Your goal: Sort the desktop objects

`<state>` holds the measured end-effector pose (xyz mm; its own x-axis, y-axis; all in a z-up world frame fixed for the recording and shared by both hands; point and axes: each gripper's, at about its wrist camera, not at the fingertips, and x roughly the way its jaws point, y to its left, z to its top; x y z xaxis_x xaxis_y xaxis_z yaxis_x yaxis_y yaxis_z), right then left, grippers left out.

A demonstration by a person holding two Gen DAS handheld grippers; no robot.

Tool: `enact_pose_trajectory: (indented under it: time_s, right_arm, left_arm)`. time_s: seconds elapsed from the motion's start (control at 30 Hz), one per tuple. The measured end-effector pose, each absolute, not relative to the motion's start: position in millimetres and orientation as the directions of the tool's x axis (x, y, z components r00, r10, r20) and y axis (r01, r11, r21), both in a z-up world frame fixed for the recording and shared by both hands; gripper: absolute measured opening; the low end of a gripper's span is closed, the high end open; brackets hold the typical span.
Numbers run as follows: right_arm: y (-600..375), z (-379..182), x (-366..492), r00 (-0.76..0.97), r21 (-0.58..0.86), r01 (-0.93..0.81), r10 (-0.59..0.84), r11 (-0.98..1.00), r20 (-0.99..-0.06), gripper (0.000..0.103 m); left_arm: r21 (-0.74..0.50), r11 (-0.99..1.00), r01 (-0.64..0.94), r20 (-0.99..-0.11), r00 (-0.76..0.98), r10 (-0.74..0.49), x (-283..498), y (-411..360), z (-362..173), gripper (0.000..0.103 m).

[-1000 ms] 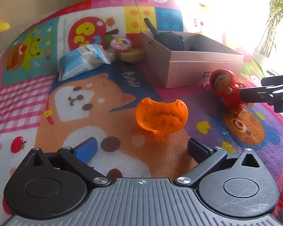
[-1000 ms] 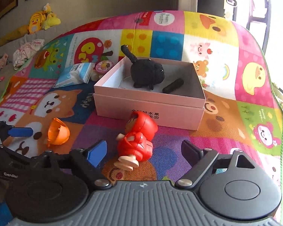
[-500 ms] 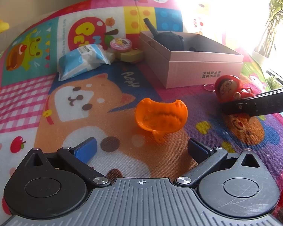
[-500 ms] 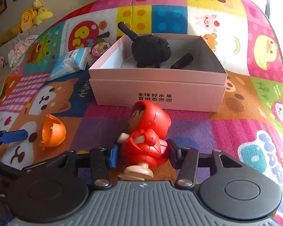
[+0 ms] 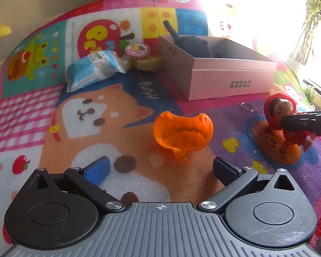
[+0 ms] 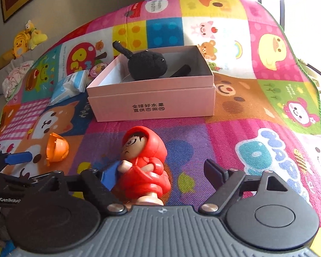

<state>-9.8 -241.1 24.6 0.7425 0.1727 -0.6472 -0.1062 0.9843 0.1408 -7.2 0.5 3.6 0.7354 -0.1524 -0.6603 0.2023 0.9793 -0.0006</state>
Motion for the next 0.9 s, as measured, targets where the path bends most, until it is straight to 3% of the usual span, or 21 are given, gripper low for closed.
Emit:
enact_pose_trajectory:
  time_s: [0.17, 0.6, 0.9]
  right_arm:
    - [-251.4, 23.2, -20.3, 0.803, 0.08, -0.017, 0.061, 0.997, -0.593, 0.103]
    - [-256.3, 9.4, -33.5, 0.736, 0.183, -0.063, 0.17, 0.981, -0.655, 0.103]
    - [-243.7, 7.3, -32.2, 0.719, 0.092, -0.087, 0.127, 0.992, -0.684, 0.103]
  left_arm:
    - [-0.001, 0.979, 0.204, -0.661, 0.735, -0.153, -7.2, -0.1, 3.7, 0.103]
    - [0.003, 0.98, 0.197, -0.679, 0.72, -0.143, -3.1, -0.8, 5.3, 0.103]
    - [-0.023, 0.963, 0.27, -0.666, 0.714, -0.216, -8.4, -2.2, 8.0, 0.103]
